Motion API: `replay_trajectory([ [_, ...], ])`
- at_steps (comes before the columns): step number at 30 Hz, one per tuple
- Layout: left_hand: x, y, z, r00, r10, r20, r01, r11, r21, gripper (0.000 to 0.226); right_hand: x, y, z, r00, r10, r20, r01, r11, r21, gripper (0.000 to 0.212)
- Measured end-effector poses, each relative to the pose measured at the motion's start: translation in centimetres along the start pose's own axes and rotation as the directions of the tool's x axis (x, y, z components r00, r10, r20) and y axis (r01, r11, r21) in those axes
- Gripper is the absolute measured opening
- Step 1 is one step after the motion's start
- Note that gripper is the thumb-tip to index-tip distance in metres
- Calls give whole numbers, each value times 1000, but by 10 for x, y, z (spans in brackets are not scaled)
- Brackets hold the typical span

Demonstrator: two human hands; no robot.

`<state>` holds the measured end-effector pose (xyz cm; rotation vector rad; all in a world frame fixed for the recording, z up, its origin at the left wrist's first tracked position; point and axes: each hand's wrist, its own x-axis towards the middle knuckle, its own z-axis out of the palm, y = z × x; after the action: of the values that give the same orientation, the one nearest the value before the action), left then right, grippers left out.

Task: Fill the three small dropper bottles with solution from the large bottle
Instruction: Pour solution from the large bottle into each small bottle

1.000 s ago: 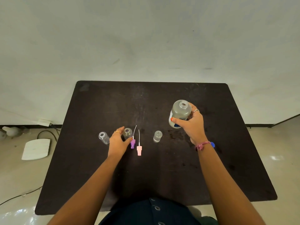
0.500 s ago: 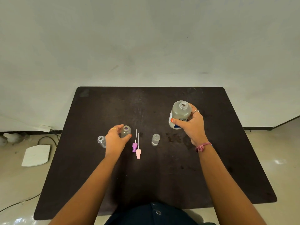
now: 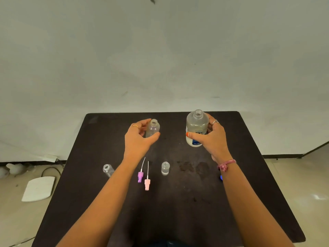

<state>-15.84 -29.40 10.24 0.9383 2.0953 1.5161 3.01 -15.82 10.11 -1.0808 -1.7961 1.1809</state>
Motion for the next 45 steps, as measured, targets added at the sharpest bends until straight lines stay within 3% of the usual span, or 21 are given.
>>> replay_trajectory([
  [13,4,97,25,997,74,28,-65,968,-244,47,20,-70,-35,973,-210,-100,202,975,-90,66],
  [27,3,167,26,980,198,-28,-199,957,-209,48,35,-133,-70,902,-420,-94,362,859,-361,74],
  [45,-1,197,26,958,272,-92,-287,923,-256,46,43,-178,-99,765,-639,-74,482,645,-593,75],
])
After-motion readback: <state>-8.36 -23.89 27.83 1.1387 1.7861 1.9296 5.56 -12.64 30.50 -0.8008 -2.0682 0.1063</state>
